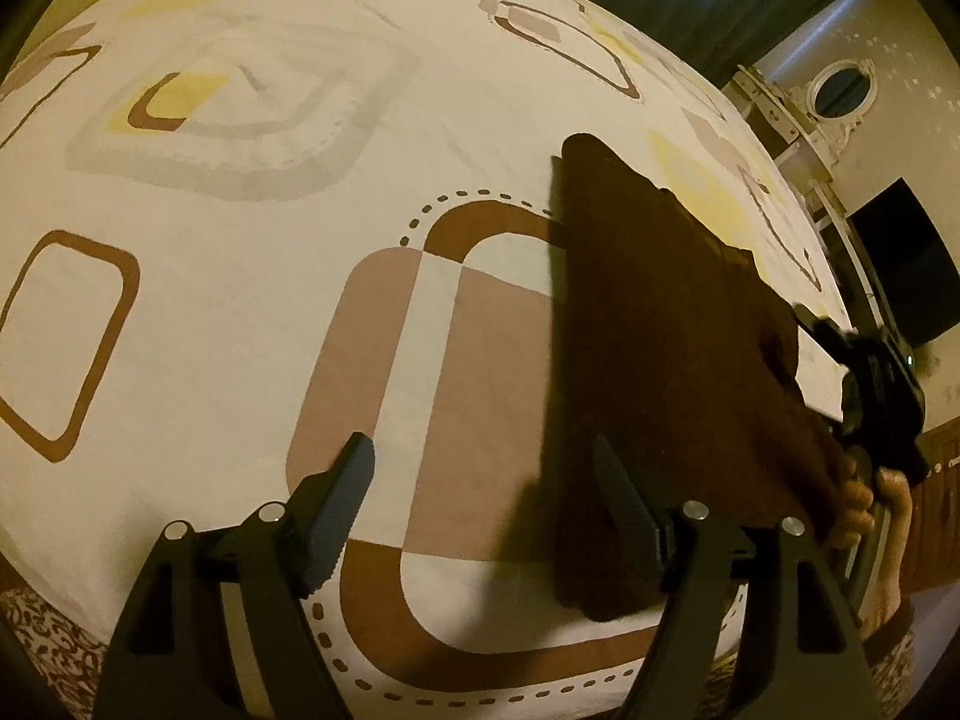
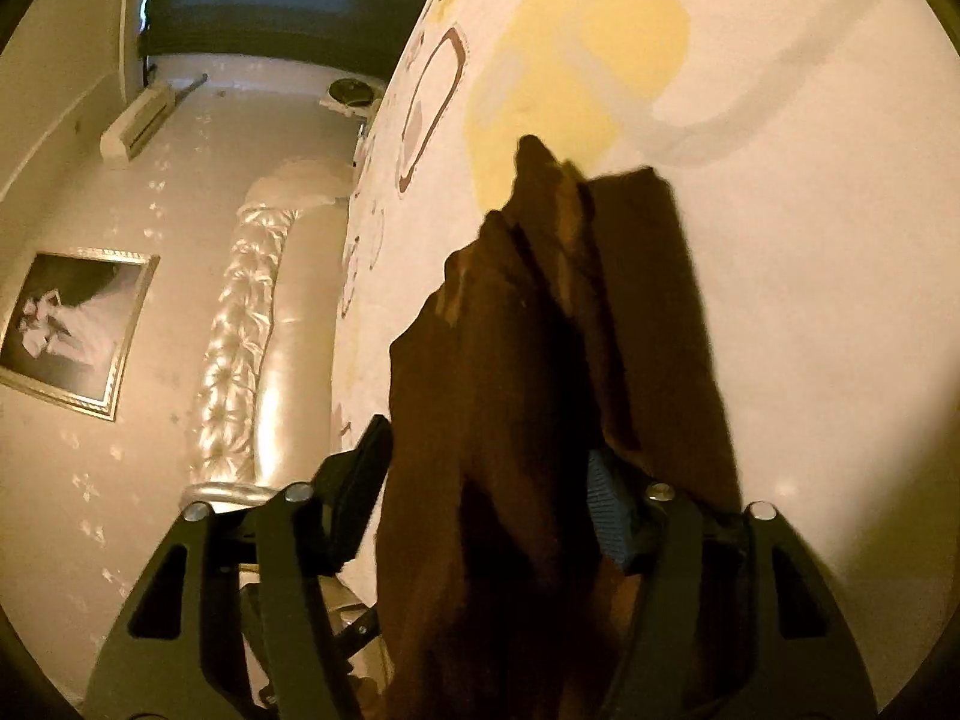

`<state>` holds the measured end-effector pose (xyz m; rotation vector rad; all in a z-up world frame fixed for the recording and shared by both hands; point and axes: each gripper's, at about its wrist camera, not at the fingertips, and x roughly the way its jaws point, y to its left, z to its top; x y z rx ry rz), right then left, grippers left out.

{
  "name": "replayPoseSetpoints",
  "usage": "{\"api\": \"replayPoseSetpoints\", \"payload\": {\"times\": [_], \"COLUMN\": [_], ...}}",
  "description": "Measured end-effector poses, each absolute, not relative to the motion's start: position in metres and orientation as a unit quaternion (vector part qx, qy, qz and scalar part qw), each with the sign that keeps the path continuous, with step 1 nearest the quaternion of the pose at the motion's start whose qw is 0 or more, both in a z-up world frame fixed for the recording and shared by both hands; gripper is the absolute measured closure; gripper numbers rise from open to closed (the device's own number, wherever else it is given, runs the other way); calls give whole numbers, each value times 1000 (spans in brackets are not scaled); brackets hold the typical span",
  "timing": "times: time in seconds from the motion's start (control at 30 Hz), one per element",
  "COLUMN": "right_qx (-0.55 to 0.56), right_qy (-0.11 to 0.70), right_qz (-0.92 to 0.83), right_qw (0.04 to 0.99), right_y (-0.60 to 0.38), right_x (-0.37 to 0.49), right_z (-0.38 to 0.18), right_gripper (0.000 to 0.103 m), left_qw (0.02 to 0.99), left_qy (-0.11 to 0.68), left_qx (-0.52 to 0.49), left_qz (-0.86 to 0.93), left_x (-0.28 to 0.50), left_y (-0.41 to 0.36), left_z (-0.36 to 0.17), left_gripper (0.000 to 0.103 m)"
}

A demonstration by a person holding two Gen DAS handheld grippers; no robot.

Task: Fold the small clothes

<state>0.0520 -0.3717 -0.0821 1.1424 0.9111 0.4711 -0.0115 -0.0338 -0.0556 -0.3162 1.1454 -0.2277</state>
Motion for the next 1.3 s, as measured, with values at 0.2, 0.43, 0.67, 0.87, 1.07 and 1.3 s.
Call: {"api": "replayPoseSetpoints", "payload": {"times": [0.2,0.43,0.67,0.87,1.07,1.3], "right_qx": [446,446,524,518,541,556], "right_qy": [419,415,393,373,393,408], "right_qz": [220,183,193,215,224,226], "right_qw": [760,772,731,739,709,687], "right_y": [-366,-391,-410,-421,-417,-402], "right_x": [74,87,65,-9,-68,-92], "right_z": [-54,-67,-84,-54,-62,-71], "right_gripper": [94,95,62,53,53,53], "left_qw": [824,829,822,833,858,869], "left_qy": [531,524,532,502,461,447], "left_qx": [-160,-146,-155,-141,-31,23], "left_qz": [-117,-131,-133,-185,-225,-209], "left_x": [-9,0,-2,-33,-74,-74], "left_y": [-35,-48,-41,-32,-67,-90], "left_z": [-48,-45,-54,-38,-29,-39], "left_gripper": [29,28,28,28,28,28]}}
